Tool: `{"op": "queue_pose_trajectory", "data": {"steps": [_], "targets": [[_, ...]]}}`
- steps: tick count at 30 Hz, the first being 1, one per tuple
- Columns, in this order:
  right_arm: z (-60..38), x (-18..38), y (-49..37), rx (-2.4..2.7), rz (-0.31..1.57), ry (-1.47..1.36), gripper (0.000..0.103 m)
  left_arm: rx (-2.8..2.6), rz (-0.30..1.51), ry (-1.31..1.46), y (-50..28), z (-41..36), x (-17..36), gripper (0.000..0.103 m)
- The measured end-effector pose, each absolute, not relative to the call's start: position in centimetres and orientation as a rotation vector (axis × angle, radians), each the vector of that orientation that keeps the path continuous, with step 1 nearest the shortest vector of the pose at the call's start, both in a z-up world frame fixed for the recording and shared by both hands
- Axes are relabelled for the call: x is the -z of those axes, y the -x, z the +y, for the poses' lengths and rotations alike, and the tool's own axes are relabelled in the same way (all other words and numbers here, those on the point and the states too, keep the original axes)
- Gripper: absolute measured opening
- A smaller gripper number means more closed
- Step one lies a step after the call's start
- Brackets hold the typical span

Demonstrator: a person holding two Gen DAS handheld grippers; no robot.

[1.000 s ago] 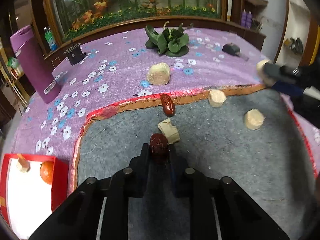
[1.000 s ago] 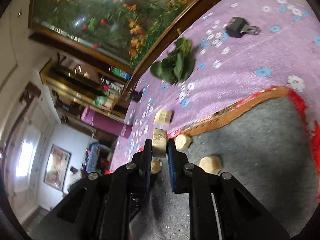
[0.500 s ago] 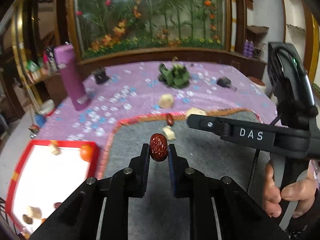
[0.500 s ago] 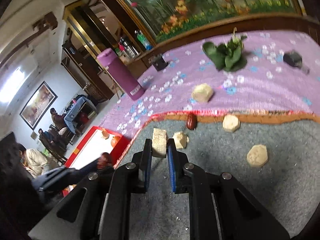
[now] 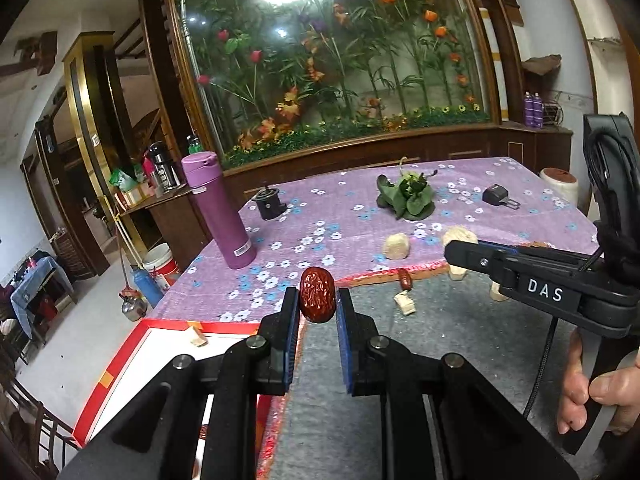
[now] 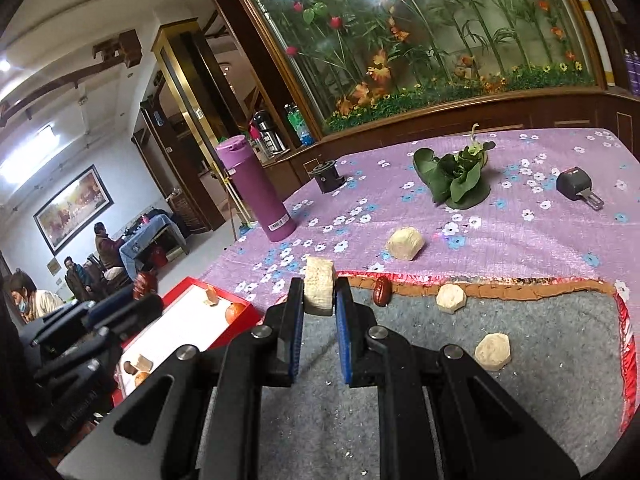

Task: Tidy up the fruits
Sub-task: 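Carry the cake cube and date over the white tray and open both tools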

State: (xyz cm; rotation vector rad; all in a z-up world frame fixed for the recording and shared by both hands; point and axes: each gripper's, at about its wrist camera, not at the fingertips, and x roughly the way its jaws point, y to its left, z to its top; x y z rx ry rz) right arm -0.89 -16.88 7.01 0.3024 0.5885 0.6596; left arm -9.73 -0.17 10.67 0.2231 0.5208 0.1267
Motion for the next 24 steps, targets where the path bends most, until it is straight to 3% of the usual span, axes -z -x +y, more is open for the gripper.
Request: {"op": "queue_pose_trajectory", "data": {"steps": [16, 24], "targets": [[-14.4, -7.0, 2.9, -0.62, 0.579, -0.222, 0.017, -0.194, 0.549, -0.149, 11.2, 5.2, -9.9, 0.017], [-8.1, -7.9, 6.3, -0.739, 0.578, -0.188, 0.017, -0.236, 0.566, -0.117, 12.2, 8.4, -9.4, 0.017]]}}
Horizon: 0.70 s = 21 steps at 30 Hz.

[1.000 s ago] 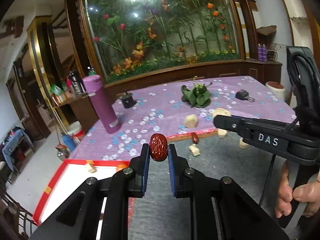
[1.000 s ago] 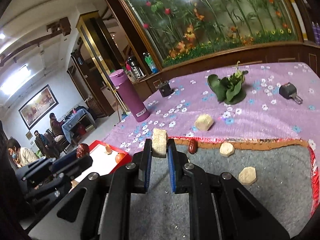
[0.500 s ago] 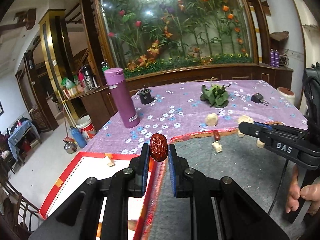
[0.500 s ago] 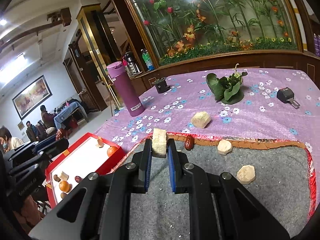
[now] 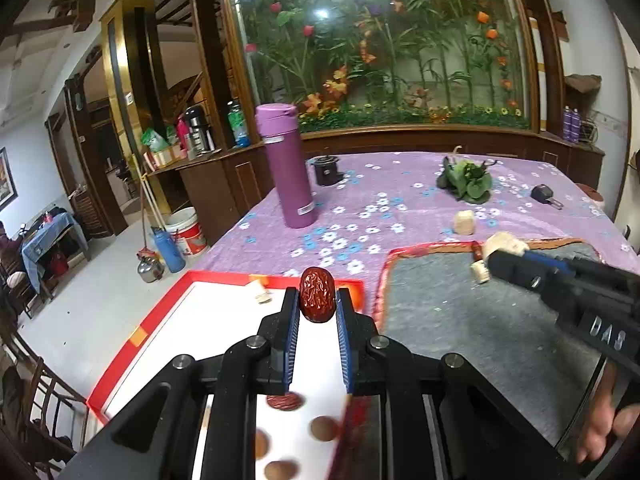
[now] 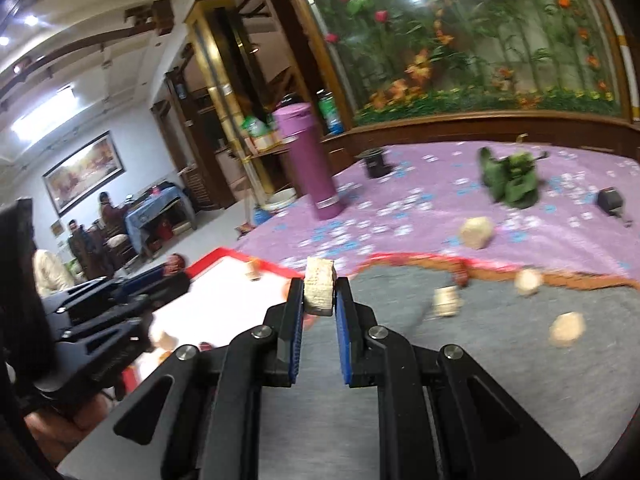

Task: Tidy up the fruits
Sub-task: 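Carry the cake cube and date over the white tray and open both tools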

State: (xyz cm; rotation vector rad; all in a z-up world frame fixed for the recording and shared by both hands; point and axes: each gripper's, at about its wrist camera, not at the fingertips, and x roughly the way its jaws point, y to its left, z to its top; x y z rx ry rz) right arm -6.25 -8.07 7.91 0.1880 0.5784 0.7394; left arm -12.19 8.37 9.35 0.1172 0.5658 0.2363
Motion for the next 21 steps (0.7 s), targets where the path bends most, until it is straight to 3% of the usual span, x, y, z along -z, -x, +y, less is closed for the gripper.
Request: {"op": "queue_pose_trajectory", "data": {"steps": [21], "targets": [[5.4, -5.2, 8.6, -0.907, 0.727, -0.085, 0.017, -0.358, 0.611, -0.032, 14.0, 17.1, -7.1, 0.017]]}}
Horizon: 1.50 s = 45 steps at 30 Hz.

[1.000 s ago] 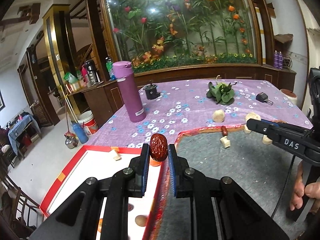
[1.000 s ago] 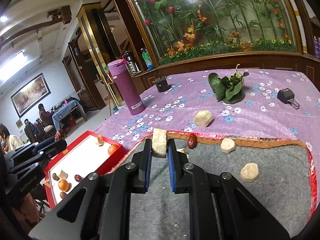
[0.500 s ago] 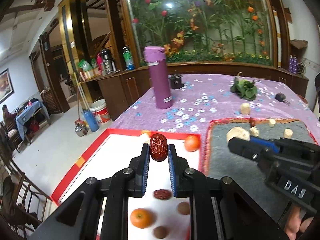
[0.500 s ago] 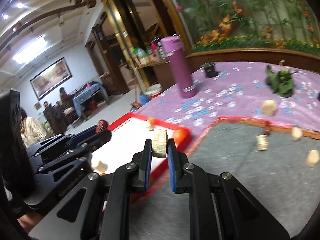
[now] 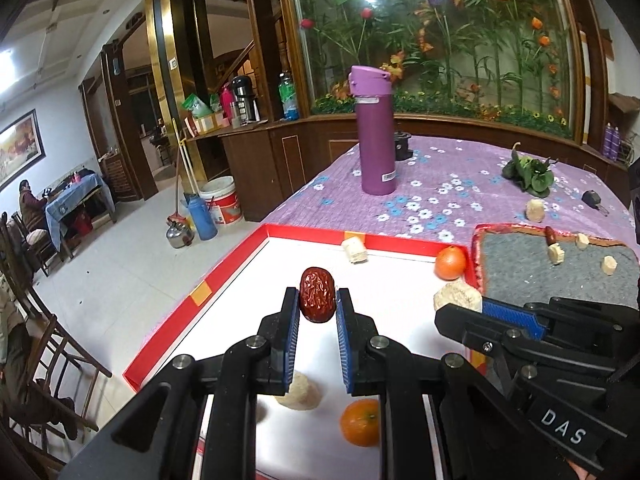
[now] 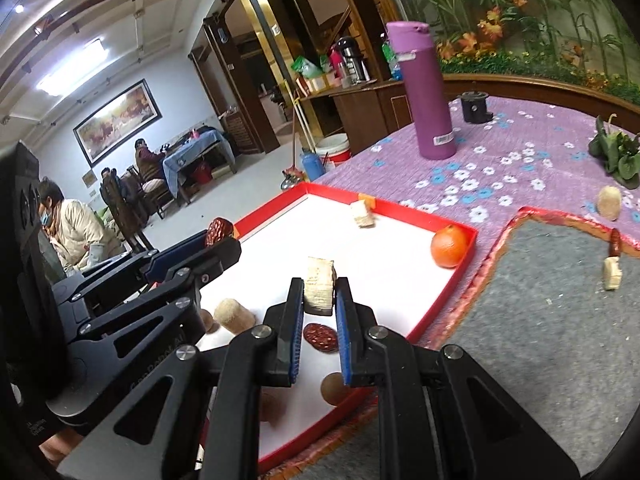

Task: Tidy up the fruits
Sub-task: 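Carry the cake cube and date over the white tray and open both tools, then move both open tools back over the grey mat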

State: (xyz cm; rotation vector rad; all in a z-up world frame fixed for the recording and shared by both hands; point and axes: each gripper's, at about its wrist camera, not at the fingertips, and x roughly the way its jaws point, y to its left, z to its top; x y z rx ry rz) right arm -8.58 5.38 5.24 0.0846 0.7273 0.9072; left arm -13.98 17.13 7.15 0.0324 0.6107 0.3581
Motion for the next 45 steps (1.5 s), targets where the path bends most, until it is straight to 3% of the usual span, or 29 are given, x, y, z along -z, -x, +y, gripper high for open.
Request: {"op": "queue_pose_trajectory", "data": {"steps": [10, 12, 13, 14, 15, 17, 21, 35, 40, 45], "targets": [[6.9, -3.6, 7.5, -0.917, 0.814, -0.077, 0.019, -0.388, 0.656, -0.021, 13.7, 19.1, -5.5, 0.017], [6.9, -3.4, 7.3, -0.921, 0.833, -0.09, 0.026, -0.403, 0.673, -0.018, 13.6, 19.4, -5.1, 0.017], [6.8, -3.3, 7.2, -0.918, 0.838, -0.096, 0.035, -0.405, 0.68, -0.015, 13.5, 19.5, -4.9, 0.018], [6.7, -3.2, 7.1, -0.912, 0.842, -0.105, 0.045, -0.41, 0.688, -0.012, 13.4, 19.7, -4.7, 0.025], [6.6, -3.2, 7.0, -0.911, 0.84, -0.113, 0.049, -0.418, 0.693, -0.012, 13.4, 19.7, -4.6, 0.04], [6.1, -3.5, 6.9, -0.903, 0.824, -0.133, 0.051, -0.442, 0.686, -0.013, 13.5, 19.8, -4.6, 0.058], [5.0, -3.9, 6.5, -0.878, 0.799, -0.188, 0.054, -0.472, 0.679, -0.041, 13.5, 19.4, -4.7, 0.078], [-0.7, -4.2, 4.9, -0.812, 0.819, -0.356, 0.054, -0.373, 0.679, -0.118, 13.3, 15.7, -6.2, 0.08], [-7.5, -4.7, 4.3, -0.706, 0.817, -0.341, 0.055, -0.271, 0.663, -0.183, 12.7, 11.9, -7.0, 0.08], [-16.7, -4.8, 3.7, -0.455, 0.786, -0.24, 0.063, -0.121, 0.689, -0.229, 10.7, 7.6, -6.9, 0.082]]}}
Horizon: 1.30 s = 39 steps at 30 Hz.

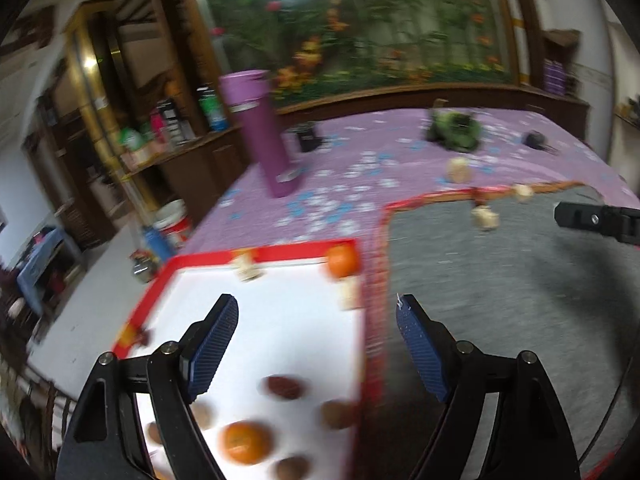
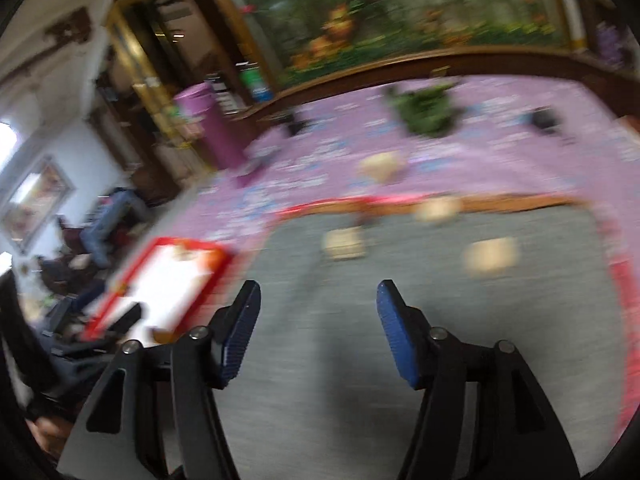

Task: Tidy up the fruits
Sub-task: 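Move both open tools back over the grey mat, then grasp a round cake with the right tool while the left tool grasps a cake cube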

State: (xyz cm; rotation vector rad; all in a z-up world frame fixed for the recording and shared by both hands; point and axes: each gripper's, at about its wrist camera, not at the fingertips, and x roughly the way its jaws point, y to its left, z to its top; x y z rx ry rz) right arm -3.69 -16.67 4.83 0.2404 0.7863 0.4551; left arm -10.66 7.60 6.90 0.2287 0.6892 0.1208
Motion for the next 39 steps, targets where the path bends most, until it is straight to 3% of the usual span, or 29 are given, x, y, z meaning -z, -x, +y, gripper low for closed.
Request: {"op": "queue_pose_trajectory", "data": {"steps": [12, 14, 17, 24, 29, 31, 32, 33, 35, 39], "targets": [[-20.8, -1.5, -2.6, -0.265, 0.92, -0.031, 0.061, 0.058, 0.825, -0.198, 3.7, 1.1, -5.5, 0.082], [-20.3, -0.6, -3.3, -0.265, 0.937, -0.018, 0.041, 0.052, 0.841, -0.198, 3.1, 0.8, -5.4, 0.082], [-20.0, -0.6, -3.0, -0.256, 0.911, 0.026, 0.031, 0.042, 0.859, -0.21, 2.3, 0.2, -5.2, 0.082], [-24.1, -1.3, -3.3, -0.321, 0.923, -0.261, 0.031, 0.039, 0.892, -0.196, -0.4, -2.5, -4.8, 0.082], [-24.2, -2.4, -2.8, -0.344, 0.882, -0.296, 0.031, -0.006, 0.898, -0.192, -2.4, -4.2, -3.5, 0.08], [-24.1, -2.6, -2.8, -0.352, 0.877, -0.3, 0.031, -0.012, 0.907, -0.182, -3.5, -4.4, -2.5, 0.065], [-24.0, -2.5, -2.9, -0.351, 0.879, -0.301, 0.031, -0.007, 0.933, -0.171, -4.2, -4.3, -1.7, 0.033], [-24.1, -2.4, -3.0, -0.35, 0.88, -0.303, 0.031, 0.017, 0.949, -0.14, -4.4, -4.1, -1.4, 0.025], [-24.1, -2.2, -3.1, -0.348, 0.883, -0.305, 0.031, 0.03, 0.92, -0.138, -3.7, -4.1, -1.6, 0.017], [-24.2, -2.7, -2.7, -0.37, 0.845, -0.311, 0.031, 0.064, 0.876, -0.174, -1.7, -4.3, -2.7, 0.014]]}}
